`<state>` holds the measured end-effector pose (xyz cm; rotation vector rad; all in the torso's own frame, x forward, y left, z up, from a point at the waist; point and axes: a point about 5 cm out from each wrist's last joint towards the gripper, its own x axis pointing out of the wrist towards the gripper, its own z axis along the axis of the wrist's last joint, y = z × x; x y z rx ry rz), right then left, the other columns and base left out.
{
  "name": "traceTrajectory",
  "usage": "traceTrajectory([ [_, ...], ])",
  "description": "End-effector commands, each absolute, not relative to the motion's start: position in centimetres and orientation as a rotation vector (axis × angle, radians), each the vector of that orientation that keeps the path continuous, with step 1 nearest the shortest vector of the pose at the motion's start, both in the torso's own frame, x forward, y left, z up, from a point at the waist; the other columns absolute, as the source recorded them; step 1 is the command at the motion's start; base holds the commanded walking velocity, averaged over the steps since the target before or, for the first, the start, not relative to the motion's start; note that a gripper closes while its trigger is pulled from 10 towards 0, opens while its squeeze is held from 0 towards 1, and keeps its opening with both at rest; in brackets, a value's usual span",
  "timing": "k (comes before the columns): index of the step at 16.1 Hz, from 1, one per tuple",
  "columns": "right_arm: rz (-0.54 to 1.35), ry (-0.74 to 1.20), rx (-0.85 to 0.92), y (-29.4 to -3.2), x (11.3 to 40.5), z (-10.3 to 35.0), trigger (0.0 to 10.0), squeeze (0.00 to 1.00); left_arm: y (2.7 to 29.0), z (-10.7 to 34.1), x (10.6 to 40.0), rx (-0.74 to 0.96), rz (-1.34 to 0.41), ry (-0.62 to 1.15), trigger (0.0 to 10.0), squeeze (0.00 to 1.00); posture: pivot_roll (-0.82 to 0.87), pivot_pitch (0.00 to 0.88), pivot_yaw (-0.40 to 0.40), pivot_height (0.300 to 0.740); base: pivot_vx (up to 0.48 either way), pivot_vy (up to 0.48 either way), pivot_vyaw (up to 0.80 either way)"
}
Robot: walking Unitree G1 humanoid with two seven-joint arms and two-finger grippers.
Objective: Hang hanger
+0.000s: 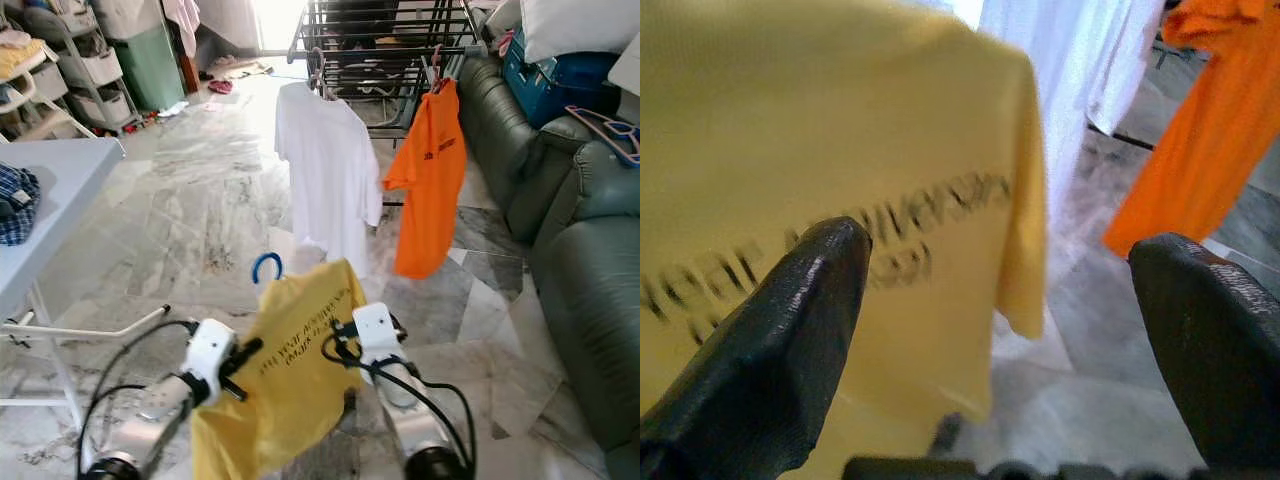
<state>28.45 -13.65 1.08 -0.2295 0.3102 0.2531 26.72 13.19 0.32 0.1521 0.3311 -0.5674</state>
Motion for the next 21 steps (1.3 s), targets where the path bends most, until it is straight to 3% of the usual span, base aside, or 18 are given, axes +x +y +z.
traceTrajectory([
  [1,0.308,0.298,-0.262,-13.3,28.5,1.3,10.0,0.0,13.5,1.8,27.6,0.186,-0.571,0.248,10.0,0.0,-0.16,0.0,0.064,0.74,0.0,0.0,0.0],
  [4,0.552,0.258,-0.548,-16.9,28.6,2.9,10.0,0.0,15.6,3.3,28.3,0.291,-0.643,0.204,10.0,0.0,-0.16,0.0,0.078,0.74,0.0,0.0,0.0],
  [10,0.886,0.217,-0.704,-20.3,28.9,8.2,10.0,0.0,16.5,4.3,27.1,0.494,-0.923,0.151,10.0,0.0,-0.16,0.002,0.099,0.74,0.0,0.0,0.0],
  [16,0.979,0.189,-0.686,-19.1,29.4,10.2,9.7,0.0,15.5,4.5,26.5,0.551,-1.011,0.095,10.0,0.0,-0.16,0.0,0.088,0.74,0.0,0.0,0.0],
  [18,1.015,0.23,-0.632,-19.2,29.4,10.0,1.7,0.0,15.2,4.9,26.4,0.564,-1.03,0.066,10.0,0.0,-0.16,0.003,0.089,0.74,0.0,0.0,0.0],
  [19,1.053,0.258,-0.592,-19.3,29.2,10.1,0.0,0.0,15.2,5.1,26.5,0.582,-1.036,0.056,10.0,0.0,-0.16,0.004,0.09,0.74,0.0,0.0,0.0],
  [21,1.077,0.321,-0.618,-20.1,29.3,9.9,0.0,0.0,15.2,5.6,26.7,0.601,-1.035,0.019,10.0,0.0,-0.16,0.003,0.091,0.74,0.0,0.0,0.0],
])
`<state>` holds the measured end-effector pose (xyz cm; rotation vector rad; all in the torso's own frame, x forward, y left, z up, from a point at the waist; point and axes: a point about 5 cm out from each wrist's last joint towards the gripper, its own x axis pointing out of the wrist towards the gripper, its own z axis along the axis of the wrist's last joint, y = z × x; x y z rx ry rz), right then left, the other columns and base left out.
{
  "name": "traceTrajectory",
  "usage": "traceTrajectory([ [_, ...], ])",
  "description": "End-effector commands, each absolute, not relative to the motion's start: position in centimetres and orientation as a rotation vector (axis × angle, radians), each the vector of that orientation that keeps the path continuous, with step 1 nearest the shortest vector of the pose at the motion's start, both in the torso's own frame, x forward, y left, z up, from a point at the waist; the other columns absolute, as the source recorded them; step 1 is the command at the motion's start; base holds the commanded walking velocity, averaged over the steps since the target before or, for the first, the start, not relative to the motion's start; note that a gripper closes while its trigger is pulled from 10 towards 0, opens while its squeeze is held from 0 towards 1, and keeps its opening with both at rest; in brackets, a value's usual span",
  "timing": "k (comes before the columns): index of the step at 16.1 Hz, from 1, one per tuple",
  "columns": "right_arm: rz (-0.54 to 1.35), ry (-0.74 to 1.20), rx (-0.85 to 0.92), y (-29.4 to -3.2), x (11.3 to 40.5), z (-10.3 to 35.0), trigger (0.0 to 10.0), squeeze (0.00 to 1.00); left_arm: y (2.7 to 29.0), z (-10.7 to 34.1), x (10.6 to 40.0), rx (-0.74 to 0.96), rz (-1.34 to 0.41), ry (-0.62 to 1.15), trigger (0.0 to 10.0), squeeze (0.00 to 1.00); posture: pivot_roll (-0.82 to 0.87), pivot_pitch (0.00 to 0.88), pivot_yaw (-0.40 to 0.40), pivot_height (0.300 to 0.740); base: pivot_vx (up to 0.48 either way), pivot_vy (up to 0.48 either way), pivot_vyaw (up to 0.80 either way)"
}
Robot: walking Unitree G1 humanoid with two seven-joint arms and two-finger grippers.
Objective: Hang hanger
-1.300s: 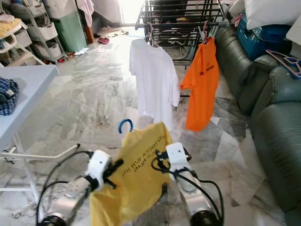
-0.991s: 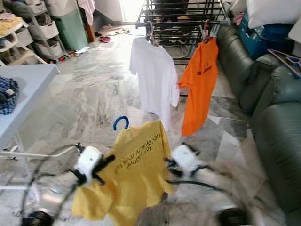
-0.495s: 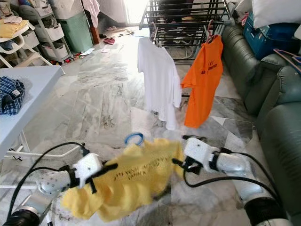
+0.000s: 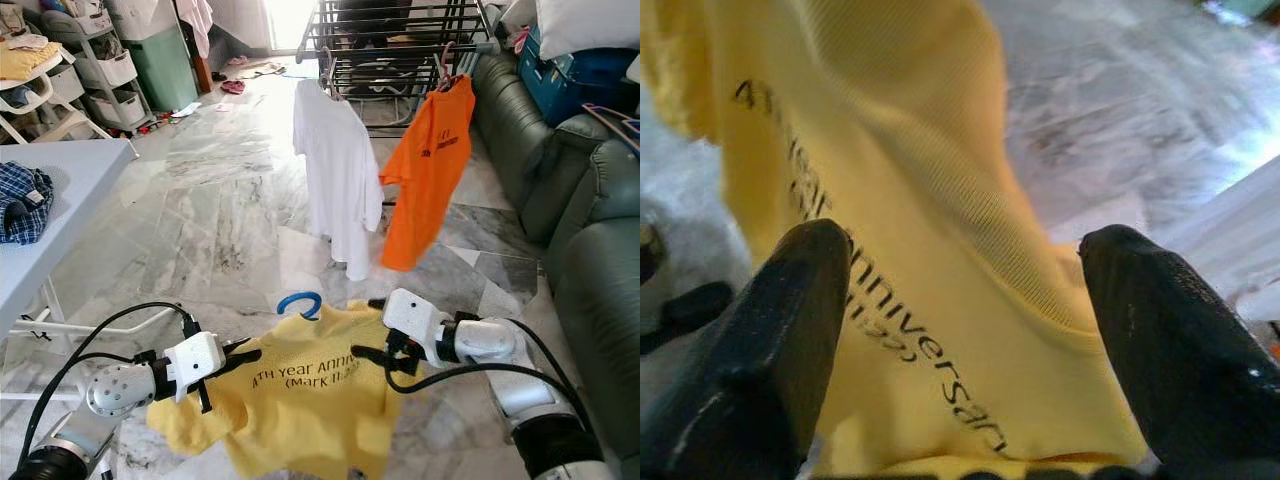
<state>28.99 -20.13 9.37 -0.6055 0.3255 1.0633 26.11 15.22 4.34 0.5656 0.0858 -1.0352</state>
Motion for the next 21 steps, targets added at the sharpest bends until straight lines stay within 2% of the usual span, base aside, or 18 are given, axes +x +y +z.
traceTrajectory([
  [1,1.062,0.33,-0.658,-20.5,29.6,9.8,0.0,0.0,15.3,5.7,26.8,0.602,-1.031,0.015,10.0,0.0,-0.16,0.002,0.09,0.74,0.0,0.0,0.0],
  [7,0.97,0.365,-0.761,-22.5,29.9,9.2,0.0,0.0,15.4,5.9,26.8,0.611,-1.03,0.002,10.0,0.0,-0.16,0.005,0.086,0.74,0.0,0.0,0.0],
  [8,0.952,0.378,-0.769,-23.0,29.9,9.0,0.8,0.0,15.5,6.0,26.7,0.613,-1.041,0.002,10.0,0.0,-0.16,0.005,0.086,0.74,0.0,0.0,0.0],
  [9,0.912,0.383,-0.777,-23.6,30.0,8.9,10.0,0.0,15.7,6.2,26.8,0.618,-1.038,0.001,10.0,0.0,-0.16,0.005,0.085,0.74,0.0,0.0,0.0],
  [11,0.78,0.367,-0.808,-24.8,30.5,8.8,10.0,0.0,16.3,6.5,27.3,0.61,-1.004,-0.001,10.0,0.0,-0.16,0.003,0.082,0.74,0.0,0.0,0.0],
  [12,0.654,0.328,-0.743,-25.3,30.9,8.9,10.0,1.0,16.5,6.7,27.4,0.609,-0.997,-0.001,10.0,0.0,-0.16,0.004,0.082,0.74,0.0,0.0,0.0],
  [14,0.644,0.335,-0.692,-25.4,30.6,8.4,10.0,1.0,16.5,6.8,27.5,0.61,-0.997,-0.005,10.0,0.0,-0.16,0.004,0.081,0.74,0.0,0.0,0.0],
  [17,0.738,0.363,-0.652,-24.8,29.4,6.9,10.0,1.0,16.3,7.1,27.3,0.616,-1.039,-0.018,10.0,0.0,-0.15,0.006,0.089,0.74,0.0,0.0,0.0],
  [18,0.762,0.356,-0.637,-24.5,29.4,7.0,10.0,0.45,16.2,7.2,27.2,0.619,-1.054,-0.023,10.0,0.0,-0.15,0.007,0.093,0.74,0.0,0.0,0.0],
  [19,0.801,0.334,-0.563,-23.9,29.7,7.7,10.0,0.0,16.2,7.4,27.2,0.637,-1.072,-0.031,10.0,0.0,-0.15,0.005,0.097,0.74,0.0,0.0,0.0],
  [20,0.812,0.325,-0.521,-23.8,29.9,8.0,10.0,0.0,16.1,7.5,27.2,0.642,-1.075,-0.036,10.0,0.0,-0.15,0.005,0.097,0.74,0.0,0.0,0.0],
  [21,0.843,0.314,-0.353,-23.3,30.1,8.9,10.0,0.0,16.1,7.5,27.2,0.658,-1.084,-0.043,10.0,0.0,-0.15,0.003,0.096,0.74,0.0,0.0,0.0],
])
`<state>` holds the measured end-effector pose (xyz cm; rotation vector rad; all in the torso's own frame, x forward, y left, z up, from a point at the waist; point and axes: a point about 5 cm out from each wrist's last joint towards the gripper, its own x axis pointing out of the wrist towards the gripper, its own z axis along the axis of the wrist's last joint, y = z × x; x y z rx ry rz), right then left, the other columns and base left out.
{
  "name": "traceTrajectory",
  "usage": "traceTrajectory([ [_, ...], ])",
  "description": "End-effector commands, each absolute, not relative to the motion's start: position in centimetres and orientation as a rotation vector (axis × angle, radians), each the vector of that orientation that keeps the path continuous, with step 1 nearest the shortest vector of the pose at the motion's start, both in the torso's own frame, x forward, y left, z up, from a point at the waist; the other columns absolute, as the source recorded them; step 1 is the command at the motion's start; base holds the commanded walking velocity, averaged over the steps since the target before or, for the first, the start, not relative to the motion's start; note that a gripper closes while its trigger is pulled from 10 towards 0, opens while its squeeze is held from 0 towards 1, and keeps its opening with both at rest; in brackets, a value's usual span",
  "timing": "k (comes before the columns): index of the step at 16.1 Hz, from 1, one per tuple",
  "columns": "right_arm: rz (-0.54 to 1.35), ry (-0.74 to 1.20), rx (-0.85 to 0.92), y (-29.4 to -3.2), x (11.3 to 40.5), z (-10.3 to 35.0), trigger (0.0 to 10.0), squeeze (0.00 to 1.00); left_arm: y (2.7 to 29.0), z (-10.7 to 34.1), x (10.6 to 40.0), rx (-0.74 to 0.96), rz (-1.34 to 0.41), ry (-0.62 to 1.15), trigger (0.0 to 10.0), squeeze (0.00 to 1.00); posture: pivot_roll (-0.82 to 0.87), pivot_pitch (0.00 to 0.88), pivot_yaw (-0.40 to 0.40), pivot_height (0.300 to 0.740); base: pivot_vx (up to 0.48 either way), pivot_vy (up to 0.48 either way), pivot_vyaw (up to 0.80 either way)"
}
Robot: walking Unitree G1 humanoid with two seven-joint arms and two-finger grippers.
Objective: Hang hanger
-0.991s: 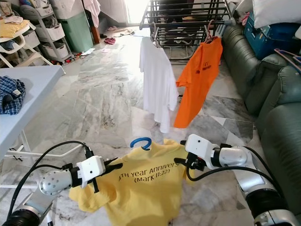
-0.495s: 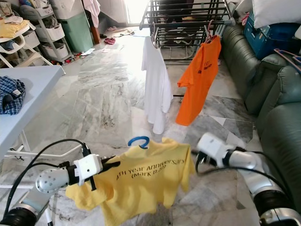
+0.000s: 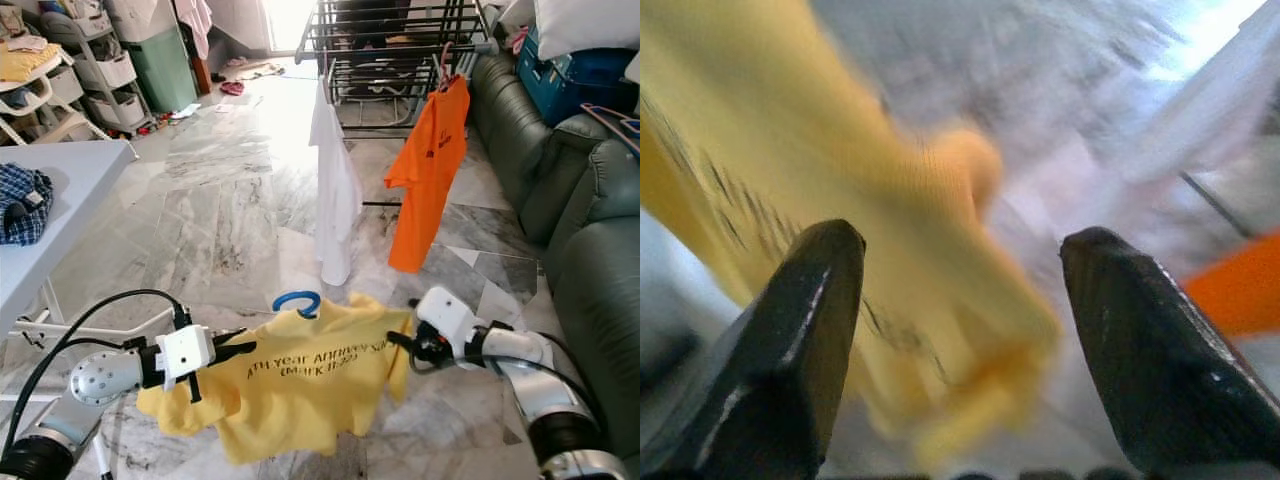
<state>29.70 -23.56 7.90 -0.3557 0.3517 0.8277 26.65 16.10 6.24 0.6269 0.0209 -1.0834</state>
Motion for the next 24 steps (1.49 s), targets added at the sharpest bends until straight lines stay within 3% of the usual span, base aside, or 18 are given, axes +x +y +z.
traceTrajectory([
  [1,0.835,0.257,-0.148,-23.4,31.0,10.7,10.0,0.0,16.0,7.5,27.1,0.665,-1.086,-0.052,10.0,0.0,-0.15,0.0,0.097,0.74,0.0,0.0,0.0],
  [3,0.853,0.283,-0.145,-23.8,30.9,10.5,10.0,0.0,15.9,7.2,26.8,0.68,-1.094,-0.052,10.0,0.0,-0.15,0.0,0.093,0.74,0.0,0.0,0.0],
  [10,0.854,0.586,-0.38,-26.3,27.0,5.0,10.0,0.0,16.5,8.3,27.5,0.665,-1.056,-0.07,10.0,0.0,-0.14,0.008,0.093,0.74,0.0,0.0,0.0],
  [12,0.79,0.595,-0.512,-26.7,27.1,4.4,10.0,0.0,16.5,8.6,27.4,0.667,-1.069,-0.078,10.0,0.0,-0.14,0.008,0.098,0.74,0.0,0.0,0.0],
  [16,0.756,0.598,-0.543,-26.9,27.0,3.8,10.0,0.0,16.9,8.9,27.2,0.677,-1.08,-0.081,10.0,0.0,-0.13,0.006,0.099,0.74,0.0,0.0,0.0],
  [22,0.56,0.489,-0.598,-26.6,29.3,4.7,9.9,0.0,16.6,9.3,26.2,0.65,-1.124,-0.078,10.0,0.0,-0.12,0.006,0.101,0.74,0.0,0.0,0.0],
  [23,0.572,0.476,-0.58,-26.1,29.5,4.7,8.9,0.0,16.5,9.3,26.1,0.645,-1.126,-0.078,10.0,0.0,-0.12,0.006,0.099,0.74,0.0,0.0,0.0],
  [24,0.595,0.47,-0.567,-25.5,29.6,4.5,1.8,0.0,16.5,9.3,26.0,0.639,-1.127,-0.079,10.0,0.0,-0.11,0.006,0.098,0.74,0.0,0.0,0.0],
])
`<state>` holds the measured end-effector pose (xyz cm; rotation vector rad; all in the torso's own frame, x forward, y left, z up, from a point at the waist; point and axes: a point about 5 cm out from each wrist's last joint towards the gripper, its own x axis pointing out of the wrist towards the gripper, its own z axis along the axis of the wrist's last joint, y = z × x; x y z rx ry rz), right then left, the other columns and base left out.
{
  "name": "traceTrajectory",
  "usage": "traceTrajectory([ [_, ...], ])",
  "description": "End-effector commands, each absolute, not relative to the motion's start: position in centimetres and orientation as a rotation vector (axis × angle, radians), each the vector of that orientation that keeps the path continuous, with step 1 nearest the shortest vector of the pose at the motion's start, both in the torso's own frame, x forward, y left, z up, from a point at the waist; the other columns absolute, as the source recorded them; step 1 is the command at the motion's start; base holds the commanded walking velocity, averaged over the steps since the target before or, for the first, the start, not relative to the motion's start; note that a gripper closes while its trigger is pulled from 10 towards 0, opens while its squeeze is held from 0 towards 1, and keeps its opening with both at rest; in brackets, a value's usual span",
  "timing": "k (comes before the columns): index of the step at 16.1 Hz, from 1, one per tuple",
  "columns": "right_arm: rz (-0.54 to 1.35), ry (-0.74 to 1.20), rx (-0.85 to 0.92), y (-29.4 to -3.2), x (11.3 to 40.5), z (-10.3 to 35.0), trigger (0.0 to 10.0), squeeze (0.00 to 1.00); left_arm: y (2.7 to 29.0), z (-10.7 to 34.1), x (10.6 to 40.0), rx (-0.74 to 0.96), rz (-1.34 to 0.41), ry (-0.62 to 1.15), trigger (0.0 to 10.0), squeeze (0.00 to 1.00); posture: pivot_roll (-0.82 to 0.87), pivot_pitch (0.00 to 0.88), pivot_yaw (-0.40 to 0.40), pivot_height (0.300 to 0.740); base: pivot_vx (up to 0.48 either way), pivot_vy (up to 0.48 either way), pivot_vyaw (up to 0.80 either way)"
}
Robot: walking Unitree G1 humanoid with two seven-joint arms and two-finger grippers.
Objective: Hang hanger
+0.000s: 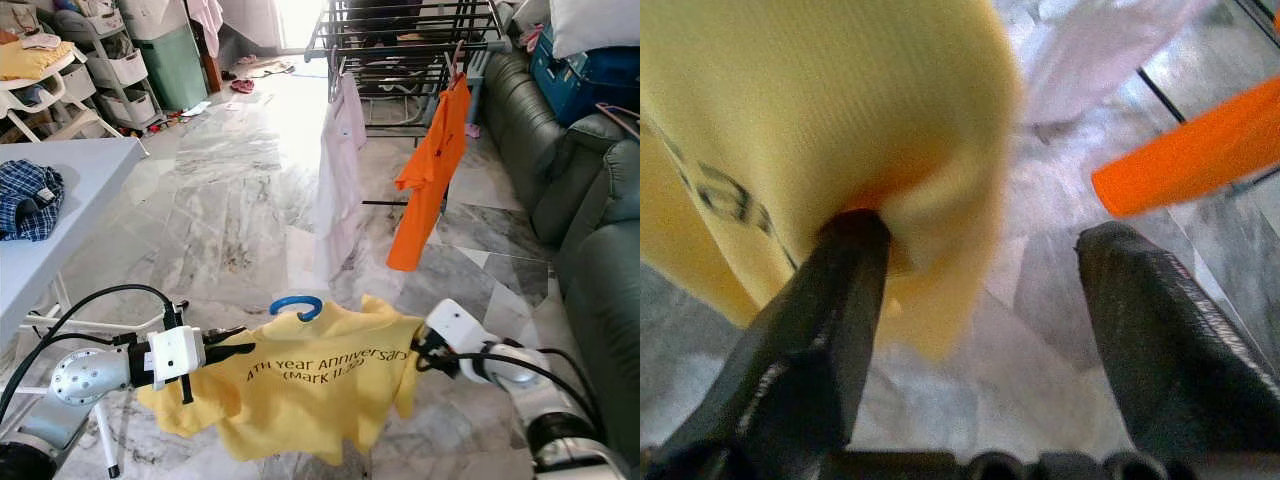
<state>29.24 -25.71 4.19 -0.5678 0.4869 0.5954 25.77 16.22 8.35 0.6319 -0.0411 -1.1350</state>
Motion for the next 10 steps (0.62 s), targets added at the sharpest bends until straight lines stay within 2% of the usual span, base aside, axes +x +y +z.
traceTrajectory([
  [1,0.656,0.463,-0.522,-24.4,29.5,4.2,0.0,0.0,16.3,9.5,26.0,0.629,-1.126,-0.083,10.0,0.0,-0.11,0.005,0.096,0.74,0.0,0.0,0.0],
  [5,0.758,0.487,-0.475,-23.1,28.9,3.3,0.0,0.0,16.1,9.8,26.0,0.617,-1.12,-0.091,10.0,0.0,-0.11,0.004,0.093,0.74,0.0,0.0,0.0],
  [10,0.658,0.494,-0.499,-24.6,28.8,3.3,0.0,0.0,16.2,10.0,26.3,0.614,-1.105,-0.087,10.0,0.0,-0.12,0.003,0.093,0.74,0.0,0.0,0.0],
])
